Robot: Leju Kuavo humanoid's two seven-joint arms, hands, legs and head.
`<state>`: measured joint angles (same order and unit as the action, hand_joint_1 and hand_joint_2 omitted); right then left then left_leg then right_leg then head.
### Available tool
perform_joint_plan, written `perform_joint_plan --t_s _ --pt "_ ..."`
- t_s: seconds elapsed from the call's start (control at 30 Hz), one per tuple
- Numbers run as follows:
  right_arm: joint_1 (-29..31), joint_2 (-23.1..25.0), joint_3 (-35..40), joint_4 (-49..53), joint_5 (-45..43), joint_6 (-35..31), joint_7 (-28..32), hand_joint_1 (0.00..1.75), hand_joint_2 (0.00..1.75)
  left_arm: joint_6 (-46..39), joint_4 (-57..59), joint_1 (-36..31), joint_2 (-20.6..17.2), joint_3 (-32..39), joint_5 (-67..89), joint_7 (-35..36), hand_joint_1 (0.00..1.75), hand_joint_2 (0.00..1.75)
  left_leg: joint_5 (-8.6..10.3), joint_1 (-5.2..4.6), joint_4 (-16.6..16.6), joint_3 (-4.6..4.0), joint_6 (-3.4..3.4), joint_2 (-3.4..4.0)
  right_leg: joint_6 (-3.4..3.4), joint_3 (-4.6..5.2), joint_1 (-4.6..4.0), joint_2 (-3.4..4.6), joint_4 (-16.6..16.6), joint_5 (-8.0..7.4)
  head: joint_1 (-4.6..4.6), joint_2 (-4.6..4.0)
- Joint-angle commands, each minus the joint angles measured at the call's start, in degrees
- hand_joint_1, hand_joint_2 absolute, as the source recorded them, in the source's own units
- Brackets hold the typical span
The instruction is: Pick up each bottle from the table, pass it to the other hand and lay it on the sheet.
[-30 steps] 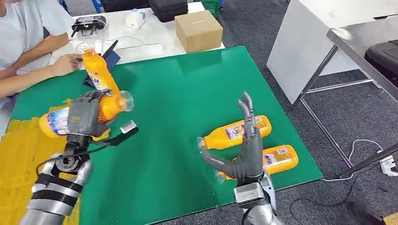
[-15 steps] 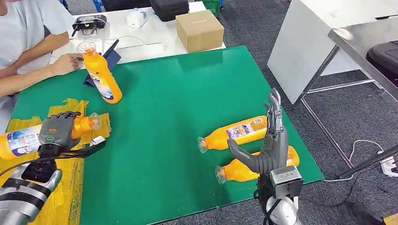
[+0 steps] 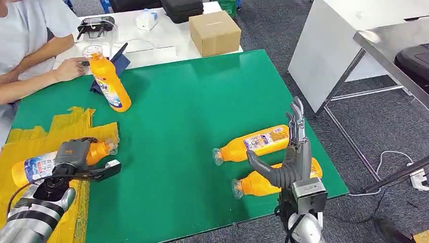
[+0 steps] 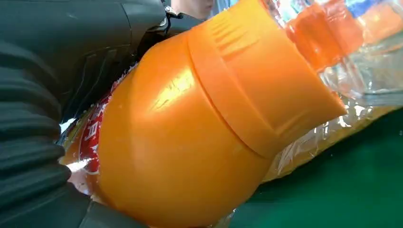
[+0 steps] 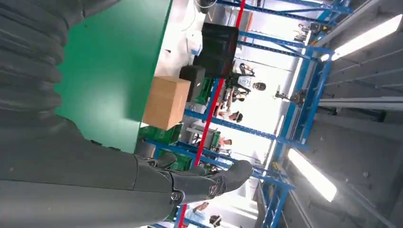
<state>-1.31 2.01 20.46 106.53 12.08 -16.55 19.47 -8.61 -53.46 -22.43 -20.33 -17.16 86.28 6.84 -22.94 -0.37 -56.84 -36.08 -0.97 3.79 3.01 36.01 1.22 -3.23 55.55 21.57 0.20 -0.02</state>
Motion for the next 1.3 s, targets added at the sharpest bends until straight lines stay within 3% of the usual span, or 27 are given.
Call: perform_joint_plan --t_s 0.03,0.07,0.27,0.47,0.73,0.87,0.97,1.1,1.3 --pt "1.22 0.17 -0.09 -2.88 1.11 -0.22 -1.14 0.0 1.75 -2.55 7.39 -1.64 6.4 1.67 -4.77 -1.95 0.03 1.75 -0.03 0.02 0.09 0.24 0.04 -0.29 -0.09 -0.26 0.03 0.04 -0.06 0.08 0.0 0.0" --pt "1.48 0.29 0.5 -2.96 1.46 -1.13 -1.16 0.0 1.75 0.64 10.23 -2.02 5.84 -0.53 -7.29 -2.08 0.0 1.75 -0.14 0.12 0.03 0.46 0.09 -0.46 -0.16 -0.53 -0.01 0.12 -0.07 0.16 -0.04 0.0" --pt "1.75 0.25 0.93 -3.46 1.69 -1.13 -1.45 0.0 1.75 -1.86 10.54 -1.46 6.59 0.49 -9.6 -2.65 0.0 1.75 -0.13 0.1 0.06 0.55 0.11 -0.35 -0.18 -0.59 0.02 0.2 -0.08 0.09 -0.02 0.0" --pt "0.36 0.17 0.62 -2.56 2.54 -1.49 -1.6 0.0 1.75 -7.34 -2.07 2.81 9.58 5.11 -13.41 -2.17 0.0 1.75 -0.13 0.11 0.01 0.55 0.08 -0.49 -0.16 -0.64 0.01 0.08 -0.08 0.11 -0.02 0.0" --pt "0.34 0.13 0.6 -2.47 2.59 -1.47 -1.6 0.0 1.75 -7.12 -2.51 3.15 9.34 5.3 -13.46 -2.2 0.0 1.75 -0.17 0.12 -0.03 0.49 0.11 -0.41 -0.17 -0.57 -0.01 0.09 -0.02 0.16 -0.02 0.0" --pt "-0.04 -0.14 0.73 -2.46 2.91 -1.96 -1.29 0.0 1.75 -18.38 -13.32 8.28 13.56 11.23 -23.09 -10.86 0.0 1.75 -0.08 0.05 0.0 0.28 0.05 -0.28 -0.09 -0.32 0.02 0.04 -0.03 0.06 -0.02 0.0" --pt "-0.29 -0.73 0.93 -2.89 3.13 -2.49 -0.81 0.0 1.75 -17.88 -25.62 13.07 15.45 13.18 -35.59 -18.35 0.0 1.75 -0.23 0.14 -0.09 0.41 0.07 -0.38 -0.13 -0.48 -0.03 0.14 -0.03 0.17 -0.02 0.0" --pt "0.3 -0.9 0.6 -3.62 3.63 -3.15 -0.61 0.0 1.75 -19.11 -33.02 15.37 17.2 15.23 -43.12 -23.78 0.0 1.75 -0.11 0.05 -0.03 0.18 0.02 -0.18 -0.07 -0.23 0.01 0.08 -0.04 0.05 0.0 0.0" --pt "0.3 -0.9 0.6 -3.62 3.63 -3.15 -0.61 0.0 1.75 -19.11 -33.02 15.37 17.2 15.23 -43.12 -23.78 0.0 1.75 -0.12 0.05 -0.01 0.23 0.05 -0.26 -0.11 -0.29 0.02 0.06 -0.04 0.06 -0.02 0.0"
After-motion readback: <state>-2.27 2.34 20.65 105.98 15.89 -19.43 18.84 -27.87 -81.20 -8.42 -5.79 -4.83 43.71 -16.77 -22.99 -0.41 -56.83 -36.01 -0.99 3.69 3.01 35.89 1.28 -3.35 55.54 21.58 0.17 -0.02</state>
